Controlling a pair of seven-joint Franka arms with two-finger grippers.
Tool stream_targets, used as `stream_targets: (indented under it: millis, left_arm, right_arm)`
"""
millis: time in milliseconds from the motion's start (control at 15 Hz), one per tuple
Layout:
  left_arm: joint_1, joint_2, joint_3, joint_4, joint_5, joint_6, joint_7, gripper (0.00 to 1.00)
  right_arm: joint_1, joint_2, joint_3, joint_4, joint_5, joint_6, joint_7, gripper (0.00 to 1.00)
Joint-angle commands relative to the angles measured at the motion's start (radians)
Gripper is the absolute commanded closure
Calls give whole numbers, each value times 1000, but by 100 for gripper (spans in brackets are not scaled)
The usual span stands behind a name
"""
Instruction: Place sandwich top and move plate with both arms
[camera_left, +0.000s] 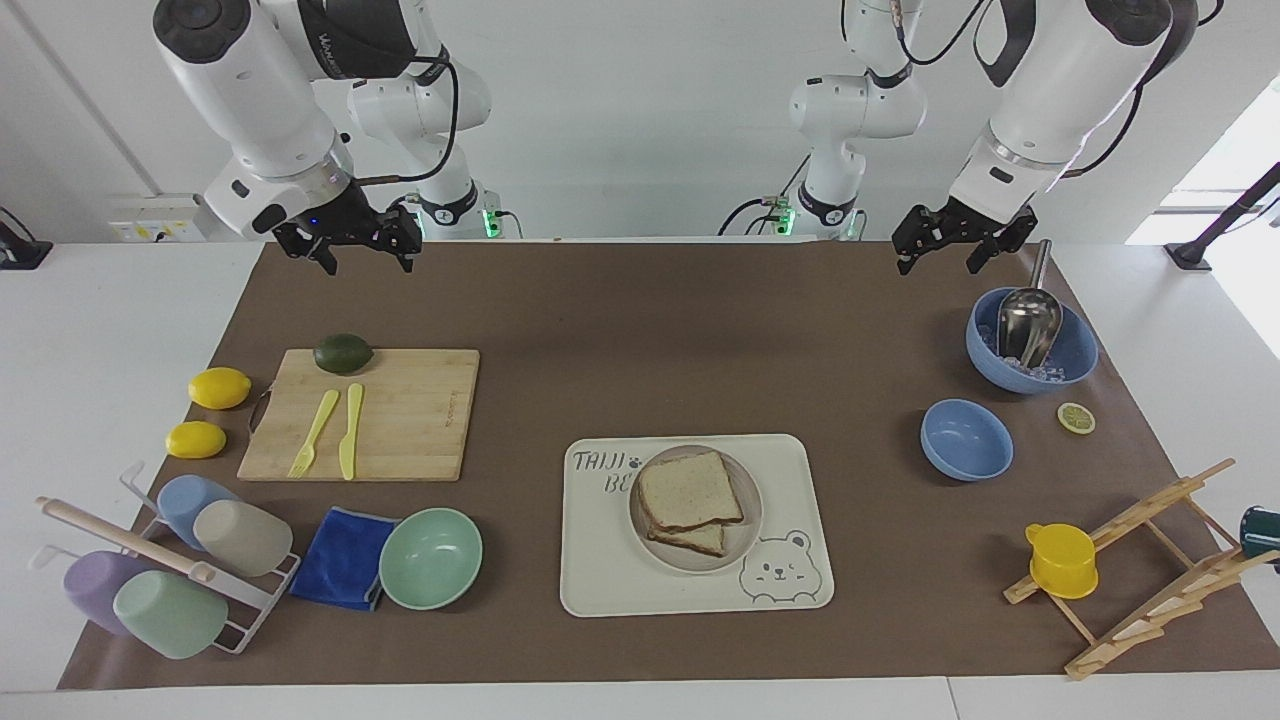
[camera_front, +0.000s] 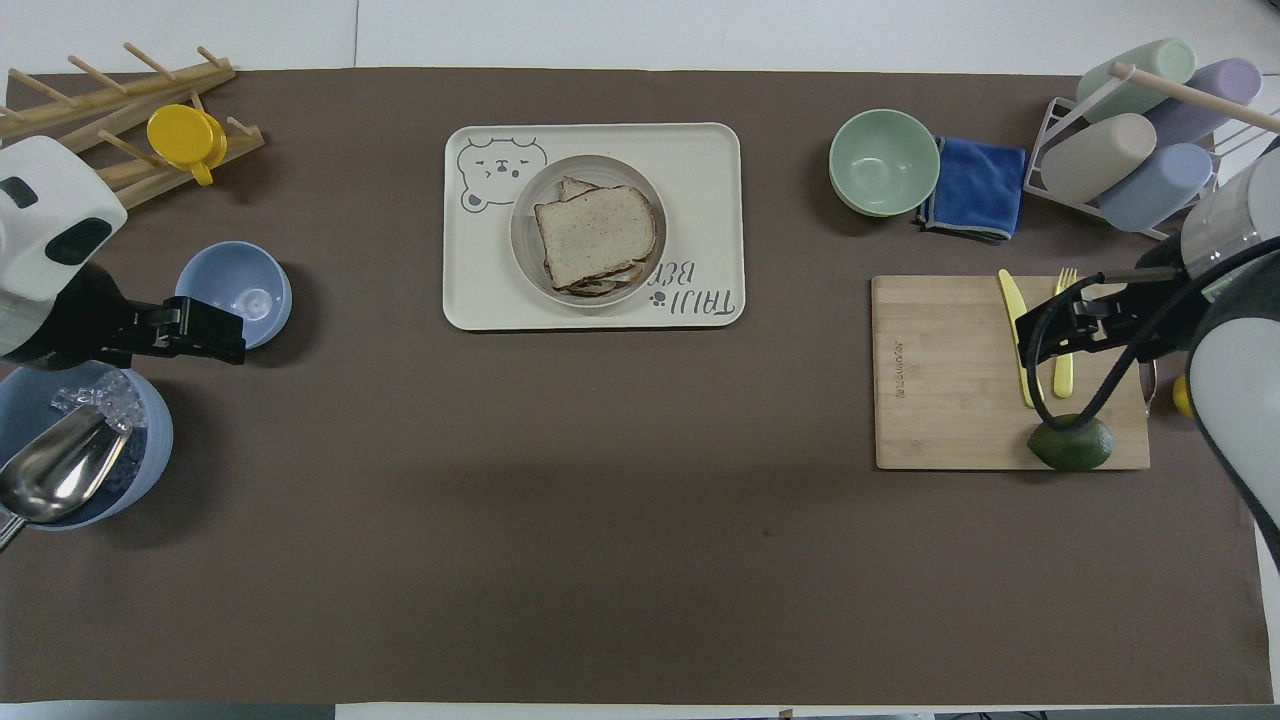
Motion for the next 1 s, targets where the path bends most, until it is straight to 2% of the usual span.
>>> stream_targets:
  millis: [0,199,931]
  left_arm:
    - [9,-7,-9,0,9,9,-7,0]
    - [7,-7,-9,0,9,7,-7,0]
    - [7,-7,-9,1,9,9,-7,0]
  right_arm:
    - [-25,2,9,11,0,-10,32,0]
    - [-28,2,36,13,0,-8,92,0]
    - [-57,4,20,13,-3,42,96,0]
